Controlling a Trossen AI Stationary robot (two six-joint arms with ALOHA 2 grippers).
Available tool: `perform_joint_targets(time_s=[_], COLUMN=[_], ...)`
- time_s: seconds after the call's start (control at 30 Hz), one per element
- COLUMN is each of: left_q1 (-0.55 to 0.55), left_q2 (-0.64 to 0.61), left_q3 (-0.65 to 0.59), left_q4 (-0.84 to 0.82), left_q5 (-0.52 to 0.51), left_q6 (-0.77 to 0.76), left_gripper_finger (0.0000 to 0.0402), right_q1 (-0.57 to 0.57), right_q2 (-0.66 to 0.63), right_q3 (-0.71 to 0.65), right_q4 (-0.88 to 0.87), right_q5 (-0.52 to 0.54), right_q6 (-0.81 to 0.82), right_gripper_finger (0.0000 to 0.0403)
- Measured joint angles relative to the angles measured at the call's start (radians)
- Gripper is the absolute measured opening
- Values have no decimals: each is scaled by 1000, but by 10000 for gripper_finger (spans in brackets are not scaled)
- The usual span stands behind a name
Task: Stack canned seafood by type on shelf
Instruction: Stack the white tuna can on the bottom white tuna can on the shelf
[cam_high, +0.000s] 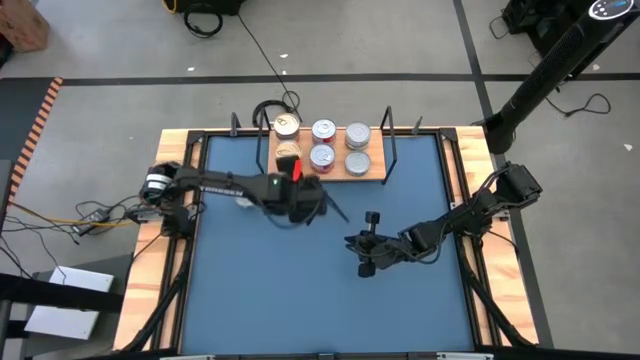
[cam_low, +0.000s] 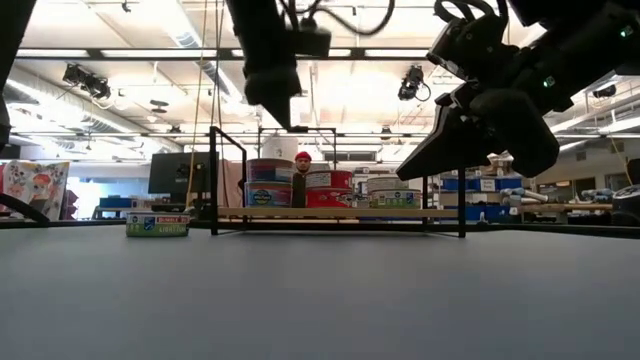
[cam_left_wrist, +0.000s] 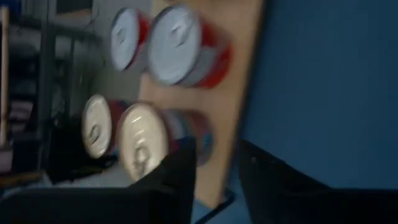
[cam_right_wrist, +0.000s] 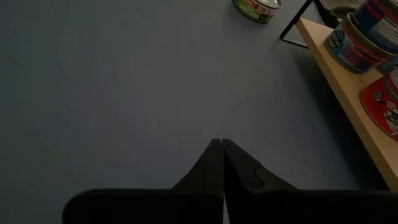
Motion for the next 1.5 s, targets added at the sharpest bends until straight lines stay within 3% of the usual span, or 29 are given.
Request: perform_joint_targets(time_s=[0.23,0.47,0.67,0.83,1.03,1.5], left_q1=[-115,-156,-164,-200,-243,-270], left_q2=[-5,-55,-116,-187,-276,-498], left_q3=[-31,-199,-359,-450,-540,-835], left_q4=[95,315,476,517,468,353], left_q5=[68,238,320,327,329,181], left_q6=[-8,-30,-64,-111,-274,-732], left_gripper_finger=[11,3,2,2,1,1], right_q1=[0,0,0,-2,-11,-24], right_q2=[0,1,1,1,1,1], right_q3=[0,0,1,1,1,1], right_q4=[2,18,23,33,46,61], right_q5=[-4,-44,-50,-51,-52,-55], right_q6=[6,5,1,3,1,9], right_gripper_finger=[3,3,3,6,12,10])
